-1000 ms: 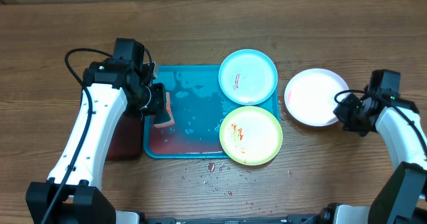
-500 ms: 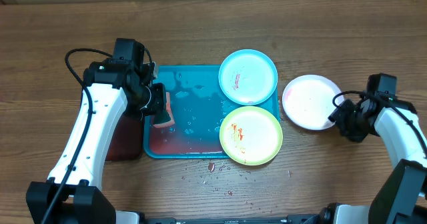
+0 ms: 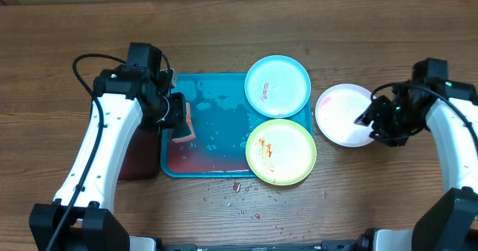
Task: Clean dirty plates on tray and stack at the side
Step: 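Release the white plate on the table and open the right gripper, then grasp the yellow plate rim with right gripper and slide it left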
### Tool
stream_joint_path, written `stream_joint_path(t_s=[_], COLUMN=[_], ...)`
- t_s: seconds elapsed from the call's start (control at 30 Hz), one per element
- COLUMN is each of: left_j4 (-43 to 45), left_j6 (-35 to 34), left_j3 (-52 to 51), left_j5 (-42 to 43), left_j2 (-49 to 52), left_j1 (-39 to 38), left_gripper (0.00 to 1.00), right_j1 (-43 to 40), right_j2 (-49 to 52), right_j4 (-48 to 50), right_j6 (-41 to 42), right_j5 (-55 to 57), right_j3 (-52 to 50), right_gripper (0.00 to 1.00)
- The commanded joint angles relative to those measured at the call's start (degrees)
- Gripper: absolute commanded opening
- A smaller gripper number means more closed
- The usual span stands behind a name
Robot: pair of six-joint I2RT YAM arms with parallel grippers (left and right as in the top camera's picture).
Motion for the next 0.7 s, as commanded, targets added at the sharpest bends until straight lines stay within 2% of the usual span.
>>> stream_joint_path(t_s=[0.0, 0.07, 0.23, 0.47, 0.67], left_j4=[0.22, 0.26, 0.31, 0.63, 0.81], left_j6=[0.55, 0.52, 0.55, 0.55, 0.52], left_j3=[0.07, 0.07, 0.07, 0.07, 0.07], left_j5=[0.42, 0.35, 0.24, 0.24, 0.24], left_j2=[0.09, 0.09, 0.09, 0.09, 0.09], left_j1=[0.24, 0.24, 0.24, 0.24, 0.24], left_gripper=[0.04, 0.04, 0.04, 0.04, 0.04], right_j1=[5.31, 8.02, 13.31, 17.92, 19.67], right_j2=[-0.5, -0.5, -0.5, -0.5, -0.5], right_j4=[-1.38, -1.46, -0.98, -0.48, 4.35], right_j6=[-2.73, -2.73, -2.67, -2.67, -2.67], right_j5=[-0.9, -0.85, 0.9, 3.21, 3.61], right_j3=[0.28, 0.28, 0.28, 0.24, -3.26], right_gripper=[0.53, 0.54, 0.66, 0.64, 0.63])
